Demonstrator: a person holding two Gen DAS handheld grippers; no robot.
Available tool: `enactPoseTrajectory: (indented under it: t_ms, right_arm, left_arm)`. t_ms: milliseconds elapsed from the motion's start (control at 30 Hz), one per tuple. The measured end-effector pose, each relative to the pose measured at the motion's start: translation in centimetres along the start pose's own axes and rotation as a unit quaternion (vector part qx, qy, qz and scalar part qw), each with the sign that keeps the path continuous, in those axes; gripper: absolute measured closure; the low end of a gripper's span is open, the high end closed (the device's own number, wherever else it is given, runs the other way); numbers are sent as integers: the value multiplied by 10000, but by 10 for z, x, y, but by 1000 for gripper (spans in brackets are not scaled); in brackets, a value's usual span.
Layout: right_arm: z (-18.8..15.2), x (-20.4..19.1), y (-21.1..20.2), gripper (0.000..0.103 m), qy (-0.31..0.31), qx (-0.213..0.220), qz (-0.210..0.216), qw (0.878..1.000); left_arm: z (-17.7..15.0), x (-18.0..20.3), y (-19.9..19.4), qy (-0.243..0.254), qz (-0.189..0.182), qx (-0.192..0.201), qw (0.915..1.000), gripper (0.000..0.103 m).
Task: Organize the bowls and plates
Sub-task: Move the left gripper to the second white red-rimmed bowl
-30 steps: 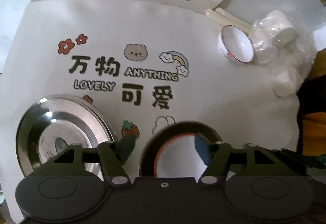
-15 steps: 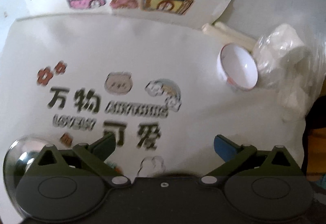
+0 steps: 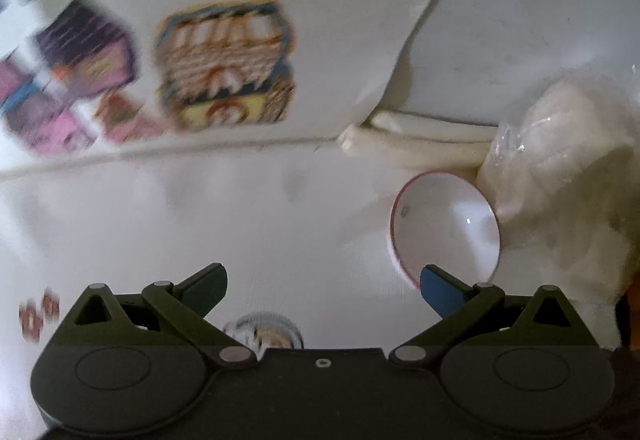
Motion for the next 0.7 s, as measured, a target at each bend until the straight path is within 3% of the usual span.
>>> enactPoseTrajectory:
  t_ms: [267,467,700]
  right_arm:
    - [12,3,24,0,279,172,-207,9992]
    - [15,4,33,1,267,249,-278,9989]
    - [20,-1,47,18,308,229,-234,9990]
  left_arm:
    - [15,15,27,765,-144,-102,9969,1]
    - [20,19,40,974,-62,-145,9951,1]
    - [18,25,47,1119,-78,-281,9933,1]
Point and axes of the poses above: each gripper's, at about its wrist camera, not at the fingertips, and y roughly the way its jaws point, x to its right, z to its top, the point moved 3 cm from there along y, roughly the way its jaws point, and after that the axes turned 11 degrees about x, right-handed, at the moved point
